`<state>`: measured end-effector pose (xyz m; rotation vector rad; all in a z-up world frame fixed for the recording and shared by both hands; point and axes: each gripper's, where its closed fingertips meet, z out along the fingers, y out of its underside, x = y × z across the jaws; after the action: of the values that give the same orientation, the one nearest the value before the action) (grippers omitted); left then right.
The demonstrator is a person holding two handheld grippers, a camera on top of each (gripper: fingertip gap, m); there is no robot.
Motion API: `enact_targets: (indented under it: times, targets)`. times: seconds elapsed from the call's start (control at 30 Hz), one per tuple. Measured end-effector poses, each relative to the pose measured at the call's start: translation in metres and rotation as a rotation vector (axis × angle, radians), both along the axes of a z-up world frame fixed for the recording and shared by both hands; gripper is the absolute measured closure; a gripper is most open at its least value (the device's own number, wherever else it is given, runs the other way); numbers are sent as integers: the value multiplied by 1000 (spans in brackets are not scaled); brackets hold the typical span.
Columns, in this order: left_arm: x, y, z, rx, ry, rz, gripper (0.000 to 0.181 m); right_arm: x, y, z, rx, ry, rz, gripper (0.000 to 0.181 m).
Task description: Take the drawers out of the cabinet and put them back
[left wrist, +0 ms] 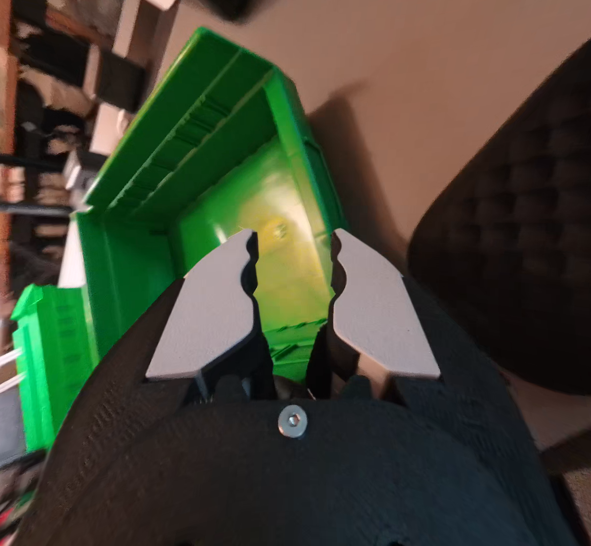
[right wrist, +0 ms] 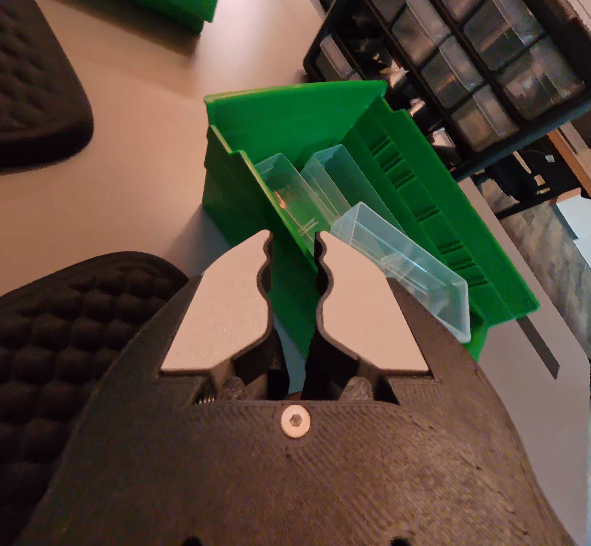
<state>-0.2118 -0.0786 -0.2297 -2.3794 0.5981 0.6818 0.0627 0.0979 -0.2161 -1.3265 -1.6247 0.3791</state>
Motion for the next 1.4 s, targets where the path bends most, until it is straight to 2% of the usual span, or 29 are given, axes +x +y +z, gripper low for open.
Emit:
enact_targets:
  times: [0.1,0.23,0.33,0.47,0.6,0.73,0.83,0.97,1.07,1.13,1.23,1.4]
  targets:
    - [-13,-6,-4,-65,91,40,143,0,-2,3,10,11,-2,154]
    - [-39,-38,-15,-191,57,131,146,18,14,0,33,-22,-77,151]
    - [-54,-54,-13,-177,70,178,147,34,22,0,12,-15,-111,150]
    - [-25,-36,-4,-104,24,82,146,55,37,1,-4,-12,-176,147]
    - [-9,-15,-19,-142,85,43,146,58,43,-7,9,-37,-206,148]
    - [-24,-16,-39,-213,119,114,142,59,43,-8,22,-68,-213,150]
    - [-33,-27,-53,-270,69,139,148,61,41,-9,-9,-89,-215,152]
    - [-54,-43,-54,-316,102,187,149,66,28,-9,-130,-143,-236,157]
    - [-62,-52,-53,-327,105,187,150,67,11,-6,-144,-155,-134,163]
    - [-62,-53,-53,-307,74,176,150,73,16,-3,-79,-142,-133,152]
    - [-63,-51,-53,-287,70,175,145,90,28,-12,-45,-217,-177,137]
    - [-64,-45,-60,-300,82,166,152,116,49,-14,36,-257,-271,140]
